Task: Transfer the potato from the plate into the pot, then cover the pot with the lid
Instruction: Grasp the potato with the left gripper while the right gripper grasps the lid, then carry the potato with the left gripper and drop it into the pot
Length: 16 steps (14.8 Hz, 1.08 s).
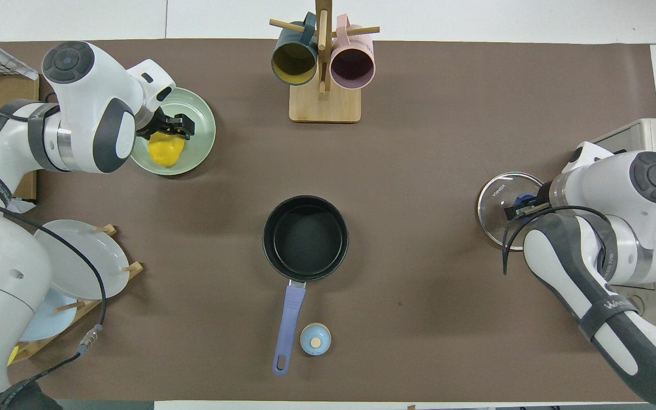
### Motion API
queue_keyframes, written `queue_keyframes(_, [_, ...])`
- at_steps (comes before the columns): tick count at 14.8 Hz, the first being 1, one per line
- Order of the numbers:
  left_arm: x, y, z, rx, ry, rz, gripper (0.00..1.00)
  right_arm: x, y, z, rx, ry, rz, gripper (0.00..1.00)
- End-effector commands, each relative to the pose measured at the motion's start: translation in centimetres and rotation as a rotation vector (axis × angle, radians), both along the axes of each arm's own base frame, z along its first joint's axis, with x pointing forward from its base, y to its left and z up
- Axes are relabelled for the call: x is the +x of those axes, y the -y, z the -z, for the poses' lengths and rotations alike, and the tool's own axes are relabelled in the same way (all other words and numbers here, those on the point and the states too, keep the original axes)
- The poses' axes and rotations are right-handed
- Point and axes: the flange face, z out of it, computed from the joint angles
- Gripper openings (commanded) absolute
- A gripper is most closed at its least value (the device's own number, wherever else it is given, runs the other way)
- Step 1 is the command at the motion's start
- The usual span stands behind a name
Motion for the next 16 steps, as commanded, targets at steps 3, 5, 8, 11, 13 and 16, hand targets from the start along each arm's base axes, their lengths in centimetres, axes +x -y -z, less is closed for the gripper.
queue_keyframes(3, [-0.9, -0.5, -0.9, 0.025, 0.016, -0.004, 0.0, 3.3, -0.6, -8.2, 0.012, -0.059, -0.023, 0.0])
queue_keyframes(5, [-0.8, -0.1, -1.2, 0.025, 0.012, -0.003, 0.0, 4.0, -1.3, -12.5, 0.014, -0.074, -0.033, 0.0])
queue_keyframes(8, [-0.5, 0.8, -5.5, 0.017, 0.003, -0.045, 0.0, 4.2, -2.0, -21.1, 0.012, -0.068, -0.021, 0.0])
queue_keyframes(11, [-3.2, 1.1, -12.3, -0.006, -0.056, -0.067, 0.0, 3.5, -2.5, -23.7, 0.009, -0.088, 0.03, 0.0])
queue_keyframes(13, [-5.9, 4.5, -15.8, -0.013, -0.082, -0.081, 0.0, 3.4, -4.4, -23.8, 0.008, -0.083, 0.011, 0.0])
queue_keyframes(16, [-10.0, 12.4, -18.2, -0.006, -0.073, -0.167, 0.0, 3.3, -5.5, -23.9, 0.002, -0.083, 0.012, 0.0])
